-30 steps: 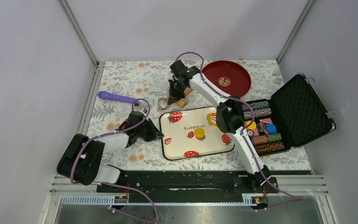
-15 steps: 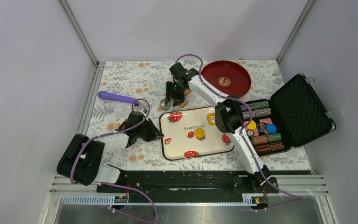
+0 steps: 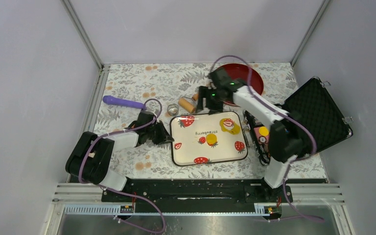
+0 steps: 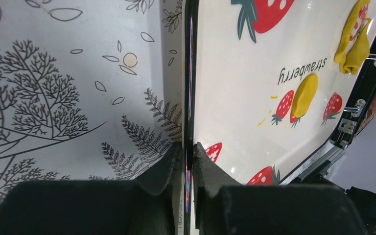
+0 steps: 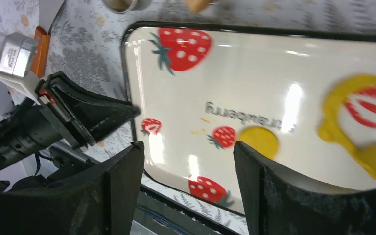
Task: Roll out the dumpling wrappers from the dough
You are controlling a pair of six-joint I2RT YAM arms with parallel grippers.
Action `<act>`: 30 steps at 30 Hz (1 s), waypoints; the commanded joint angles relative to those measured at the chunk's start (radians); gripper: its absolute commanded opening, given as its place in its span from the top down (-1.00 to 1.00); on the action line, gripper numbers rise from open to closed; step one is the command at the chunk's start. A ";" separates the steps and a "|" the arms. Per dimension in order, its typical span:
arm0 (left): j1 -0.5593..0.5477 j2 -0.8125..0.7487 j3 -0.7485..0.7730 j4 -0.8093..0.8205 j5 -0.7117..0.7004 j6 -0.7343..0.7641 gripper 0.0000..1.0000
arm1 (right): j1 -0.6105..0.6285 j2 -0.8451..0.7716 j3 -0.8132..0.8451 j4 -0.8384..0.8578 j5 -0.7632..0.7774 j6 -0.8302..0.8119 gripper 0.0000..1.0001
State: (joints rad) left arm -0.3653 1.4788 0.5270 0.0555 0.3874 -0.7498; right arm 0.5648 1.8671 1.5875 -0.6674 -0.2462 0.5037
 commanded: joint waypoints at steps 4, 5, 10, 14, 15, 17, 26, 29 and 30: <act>-0.001 0.017 0.020 -0.275 -0.168 0.102 1.00 | -0.136 -0.301 -0.340 0.064 0.003 -0.077 -0.54; -0.001 0.002 0.021 -0.292 -0.189 0.098 1.00 | -0.145 -0.337 -0.378 0.065 0.008 -0.085 -0.56; -0.010 -0.063 0.033 -0.332 -0.215 0.114 0.16 | -0.164 -0.480 -0.515 0.046 0.017 -0.113 -0.65; -0.008 -0.166 0.057 -0.359 -0.231 0.119 -0.32 | -0.167 -0.569 -0.585 0.019 0.028 -0.123 -0.76; -0.008 -0.194 0.066 -0.361 -0.229 0.117 -0.40 | -0.167 -0.592 -0.602 0.019 0.028 -0.123 -0.80; 0.000 -0.241 0.087 -0.357 -0.225 0.113 -0.52 | -0.169 -0.629 -0.632 0.019 0.024 -0.122 -0.81; 0.123 -0.261 0.322 -0.599 -0.431 0.252 -0.72 | -0.173 -0.706 -0.708 0.011 -0.009 -0.117 -0.87; 0.147 -0.220 0.422 -0.708 -0.578 0.319 -0.73 | -0.174 -0.715 -0.725 0.010 -0.014 -0.119 -0.88; 0.152 -0.198 0.452 -0.741 -0.618 0.339 -0.74 | -0.175 -0.718 -0.729 0.010 -0.015 -0.118 -0.88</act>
State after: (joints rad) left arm -0.2367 1.2289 0.8581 -0.5148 0.0002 -0.5293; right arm 0.3981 1.1797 0.8715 -0.6472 -0.2485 0.3988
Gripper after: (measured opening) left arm 0.863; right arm 0.933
